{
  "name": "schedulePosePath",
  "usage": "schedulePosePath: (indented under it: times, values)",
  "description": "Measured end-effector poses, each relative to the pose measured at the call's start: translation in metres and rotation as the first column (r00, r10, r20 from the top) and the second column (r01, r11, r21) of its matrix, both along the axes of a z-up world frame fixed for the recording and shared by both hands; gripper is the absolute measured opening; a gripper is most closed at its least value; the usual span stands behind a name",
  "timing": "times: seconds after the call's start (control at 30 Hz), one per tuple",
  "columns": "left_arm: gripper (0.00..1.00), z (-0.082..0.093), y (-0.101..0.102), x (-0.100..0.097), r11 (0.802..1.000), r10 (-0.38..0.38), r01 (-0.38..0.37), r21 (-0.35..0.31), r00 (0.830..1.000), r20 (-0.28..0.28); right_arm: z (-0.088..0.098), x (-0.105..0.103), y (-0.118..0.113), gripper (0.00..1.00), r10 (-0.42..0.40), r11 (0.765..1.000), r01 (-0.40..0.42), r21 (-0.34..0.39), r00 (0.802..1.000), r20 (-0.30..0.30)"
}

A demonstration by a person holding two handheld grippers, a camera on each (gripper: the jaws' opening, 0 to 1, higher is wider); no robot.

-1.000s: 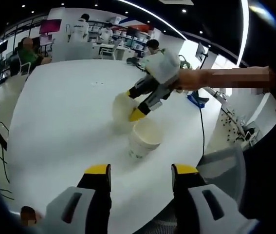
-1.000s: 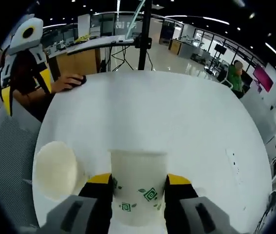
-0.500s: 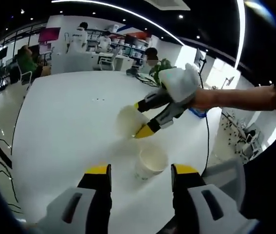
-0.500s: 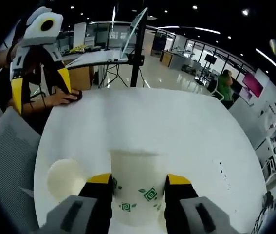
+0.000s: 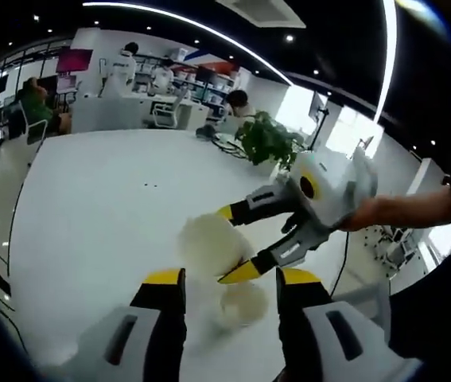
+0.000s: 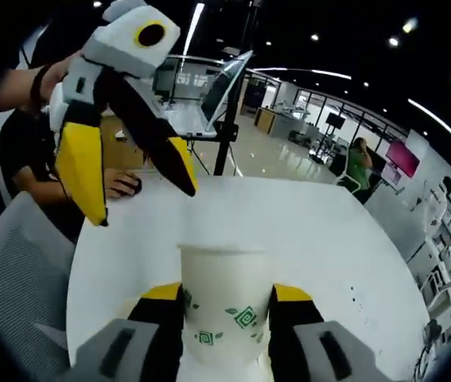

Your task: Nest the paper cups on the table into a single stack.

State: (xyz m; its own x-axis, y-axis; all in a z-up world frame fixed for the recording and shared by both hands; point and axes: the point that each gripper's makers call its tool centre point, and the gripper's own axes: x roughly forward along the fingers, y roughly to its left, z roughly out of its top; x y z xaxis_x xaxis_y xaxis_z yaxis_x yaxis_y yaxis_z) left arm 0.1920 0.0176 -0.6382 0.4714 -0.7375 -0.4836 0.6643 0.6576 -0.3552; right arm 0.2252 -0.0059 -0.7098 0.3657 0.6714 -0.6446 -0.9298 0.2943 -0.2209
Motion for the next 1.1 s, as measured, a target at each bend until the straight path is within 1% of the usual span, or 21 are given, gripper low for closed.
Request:
schedulePosePath:
  times: [0.03, 0.2, 0.3, 0.5, 0.57, 0.63, 0.77, 0.83, 0.93, 0.97, 1.1]
  values:
    - [0.44, 0.001, -0.003, 0.001, 1.0, -0.008, 0.008, 0.004, 1.0, 0.002, 0.001, -0.007, 0.0, 0.4, 0.007, 1.0, -0.007, -0.002, 1.0, 0.012]
    - [0.43, -0.001, -0.018, -0.003, 0.999, -0.045, 0.045, 0.009, 0.999, -0.014, 0.005, -0.019, -0.001, 0.4, 0.005, 1.0, -0.005, 0.001, 1.0, 0.026]
    - [0.43, -0.002, -0.026, -0.007, 0.998, -0.064, 0.064, 0.012, 0.998, -0.024, 0.01, -0.022, -0.002, 0.41, -0.001, 1.0, 0.001, 0.0, 0.999, 0.044]
    - [0.42, -0.005, -0.04, -0.009, 0.995, -0.1, 0.101, 0.018, 0.994, -0.037, 0.024, -0.032, -0.001, 0.41, -0.011, 1.0, 0.01, 0.026, 0.997, 0.07]
    - [0.41, -0.006, -0.042, -0.009, 0.994, -0.108, 0.109, 0.02, 0.993, -0.04, 0.026, -0.031, -0.001, 0.41, -0.017, 0.999, 0.014, 0.032, 0.997, 0.081]
    - [0.39, -0.006, -0.045, -0.009, 0.993, -0.117, 0.118, 0.017, 0.992, -0.044, 0.029, -0.033, -0.002, 0.41, -0.022, 0.999, 0.018, 0.04, 0.996, 0.082]
    - [0.34, -0.003, -0.052, -0.013, 0.991, -0.134, 0.135, 0.002, 0.99, -0.053, 0.038, -0.035, 0.002, 0.41, -0.028, 0.998, 0.021, 0.065, 0.993, 0.115]
    - [0.32, 0.0, -0.057, -0.017, 0.989, -0.145, 0.145, -0.005, 0.988, -0.057, 0.042, -0.037, 0.002, 0.41, -0.023, 0.998, 0.015, 0.057, 0.989, 0.144]
    - [0.29, 0.0, -0.061, -0.019, 0.987, -0.158, 0.158, -0.006, 0.985, -0.062, 0.044, -0.041, 0.003, 0.41, -0.02, 0.999, 0.012, 0.047, 0.986, 0.164]
    - [0.28, 0.0, -0.062, -0.018, 0.986, -0.164, 0.164, -0.009, 0.984, -0.066, 0.046, -0.043, 0.004, 0.41, -0.016, 0.999, 0.008, 0.043, 0.983, 0.183]
    - [0.22, 0.0, -0.065, -0.02, 0.983, -0.184, 0.184, -0.014, 0.98, -0.079, 0.049, -0.044, 0.005, 0.41, -0.014, 0.999, 0.005, 0.041, 0.977, 0.211]
